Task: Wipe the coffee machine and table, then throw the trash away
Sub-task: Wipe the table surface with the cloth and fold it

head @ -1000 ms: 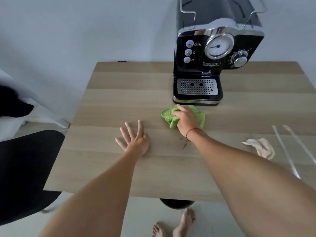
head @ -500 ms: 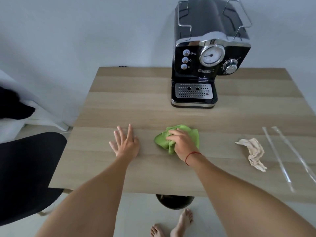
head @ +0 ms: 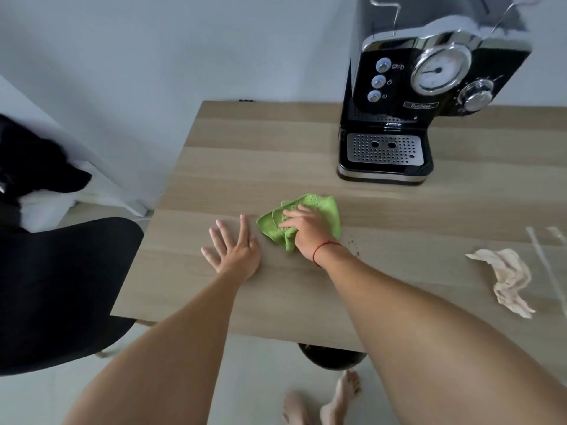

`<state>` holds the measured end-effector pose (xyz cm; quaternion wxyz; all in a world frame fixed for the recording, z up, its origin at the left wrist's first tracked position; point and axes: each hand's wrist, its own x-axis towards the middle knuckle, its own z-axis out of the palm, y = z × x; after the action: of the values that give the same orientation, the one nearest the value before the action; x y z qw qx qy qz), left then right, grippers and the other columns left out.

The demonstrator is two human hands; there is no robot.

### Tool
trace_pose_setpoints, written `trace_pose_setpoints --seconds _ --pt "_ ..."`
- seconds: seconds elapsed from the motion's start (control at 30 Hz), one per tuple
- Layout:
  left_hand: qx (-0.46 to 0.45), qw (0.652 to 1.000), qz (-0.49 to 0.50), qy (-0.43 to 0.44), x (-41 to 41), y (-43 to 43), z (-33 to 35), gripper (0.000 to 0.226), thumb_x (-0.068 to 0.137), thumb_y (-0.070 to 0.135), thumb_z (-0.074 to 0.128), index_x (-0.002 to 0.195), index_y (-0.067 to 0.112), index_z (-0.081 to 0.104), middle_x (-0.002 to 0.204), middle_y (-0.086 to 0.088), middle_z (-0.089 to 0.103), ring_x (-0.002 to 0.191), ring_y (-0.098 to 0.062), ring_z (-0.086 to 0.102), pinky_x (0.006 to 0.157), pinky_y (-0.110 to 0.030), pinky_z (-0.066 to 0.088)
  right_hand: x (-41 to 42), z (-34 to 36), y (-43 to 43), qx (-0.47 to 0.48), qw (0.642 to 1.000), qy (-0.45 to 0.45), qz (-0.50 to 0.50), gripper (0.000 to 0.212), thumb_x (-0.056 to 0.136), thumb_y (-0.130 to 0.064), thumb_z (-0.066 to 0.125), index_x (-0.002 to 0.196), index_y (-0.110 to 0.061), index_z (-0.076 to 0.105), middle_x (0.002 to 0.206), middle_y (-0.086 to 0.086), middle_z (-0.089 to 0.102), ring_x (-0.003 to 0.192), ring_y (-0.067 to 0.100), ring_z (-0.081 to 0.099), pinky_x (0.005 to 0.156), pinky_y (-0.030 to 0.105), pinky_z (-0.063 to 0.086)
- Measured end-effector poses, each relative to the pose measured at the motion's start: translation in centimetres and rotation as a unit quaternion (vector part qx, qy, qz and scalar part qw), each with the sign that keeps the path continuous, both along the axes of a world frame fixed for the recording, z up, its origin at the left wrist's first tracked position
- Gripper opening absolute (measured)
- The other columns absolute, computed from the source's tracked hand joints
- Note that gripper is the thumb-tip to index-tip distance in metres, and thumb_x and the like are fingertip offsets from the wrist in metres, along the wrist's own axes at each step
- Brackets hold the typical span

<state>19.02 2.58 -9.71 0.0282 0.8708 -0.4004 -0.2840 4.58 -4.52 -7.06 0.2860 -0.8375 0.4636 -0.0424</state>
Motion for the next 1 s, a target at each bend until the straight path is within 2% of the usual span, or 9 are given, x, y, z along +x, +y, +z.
trace_pose_setpoints --seconds 0.17,0.3,0.4,0.5,0.67,0.73,0.8,0.93,1.0 --pt "-0.01 1.0 0.008 0.006 -0.3 0.3 0.4 0.056 0.099 0.039 0.019 0.149 0.048 -0.004 0.159 0.0 -0.024 0.145 -0.019 -0.024 0.113 -0.05 -0.019 -3.6 0.7 3.5 0.032 0.999 0.003 0.009 0.05 0.081 0.011 0.04 0.113 -0.013 0.069 0.142 -0.001 0.05 0.14 0.021 0.03 0.115 0.029 0.016" --pt "-0.012 1.0 0.009 0.023 -2.3 0.0 1.0 0.055 0.099 0.037 0.021 0.15 0.045 0.0 0.159 -0.004 -0.023 0.146 -0.02 -0.023 0.113 -0.051 -0.017 -6.5 2.3 4.3 0.059 0.998 0.0 0.006 0.042 0.08 0.009 0.042 0.106 -0.005 0.072 0.135 0.007 0.057 0.133 0.023 0.038 0.107 0.021 0.021" --pt "-0.031 0.999 -0.029 0.028 -4.4 -1.4 1.3 0.056 0.1 0.036 0.022 0.151 0.044 0.001 0.159 -0.005 -0.022 0.146 -0.02 -0.023 0.114 -0.051 -0.015 -7.9 3.4 2.5 0.03 0.997 -0.032 -0.069 0.039 0.082 0.009 0.043 0.107 -0.002 0.071 0.136 0.01 0.055 0.134 0.026 0.037 0.107 0.02 0.02" --pt "-0.034 0.997 -0.059 0.041 -6.4 -3.3 1.6 0.055 0.1 0.036 0.021 0.15 0.045 0.0 0.159 -0.005 -0.023 0.145 -0.021 -0.024 0.114 -0.051 -0.015 -9.1 3.9 -0.5 -0.012 0.988 -0.052 -0.146 0.046 0.081 0.013 0.04 0.112 -0.006 0.069 0.14 0.006 0.051 0.135 0.024 0.034 0.111 0.023 0.018" --pt "0.004 0.998 -0.05 0.033 -8.0 -5.0 1.0 0.057 0.098 0.036 0.017 0.147 0.049 -0.007 0.156 -0.006 -0.03 0.143 -0.024 -0.029 0.109 -0.055 -0.02 -10.6 2.5 -3.7 -0.022 0.977 -0.017 -0.21 0.059 0.08 0.017 0.036 0.119 -0.015 0.066 0.146 0.001 0.044 0.137 0.021 0.034 0.113 0.029 0.026" --pt "0.01 0.998 -0.058 0.029 -7.8 -5.2 0.9 0.056 0.098 0.037 0.016 0.147 0.05 -0.008 0.156 -0.004 -0.03 0.144 -0.024 -0.028 0.109 -0.056 -0.02 -10.7 1.3 -3.7 0.008 0.978 0.0 -0.21 0.055 0.08 0.016 0.04 0.119 -0.014 0.066 0.145 0.004 0.045 0.133 0.024 0.04 0.111 0.033 0.033" --pt "0.011 0.997 -0.077 0.022 -7.5 -5.6 1.0 0.055 0.098 0.038 0.016 0.147 0.05 -0.008 0.157 -0.002 -0.028 0.144 -0.024 -0.027 0.109 -0.057 -0.019 -10.5 0.5 -2.4 0.036 0.981 0.0 -0.192 0.043 0.084 0.009 0.044 0.114 -0.008 0.069 0.139 0.009 0.052 0.124 0.028 0.049 0.107 0.033 0.037" --pt "0.023 0.996 -0.088 0.027 -7.3 -5.7 1.5 0.055 0.099 0.038 0.017 0.148 0.05 -0.005 0.157 -0.002 -0.027 0.145 -0.024 -0.026 0.11 -0.058 -0.017 -10.1 0.8 1.5 0.046 0.986 0.016 -0.16 0.04 0.088 -0.001 0.043 0.118 -0.015 0.067 0.142 0.001 0.05 0.131 0.025 0.041 0.113 0.033 0.027" --pt "0.026 0.996 -0.082 0.028 -7.6 -5.7 2.0 0.055 0.099 0.037 0.018 0.148 0.049 -0.004 0.157 -0.003 -0.027 0.145 -0.024 -0.026 0.11 -0.057 -0.017 -10.0 1.3 2.6 0.063 0.989 0.022 -0.131 0.038 0.086 -0.005 0.045 0.112 -0.016 0.07 0.135 0.0 0.057 0.127 0.026 0.045 0.109 0.033 0.032"
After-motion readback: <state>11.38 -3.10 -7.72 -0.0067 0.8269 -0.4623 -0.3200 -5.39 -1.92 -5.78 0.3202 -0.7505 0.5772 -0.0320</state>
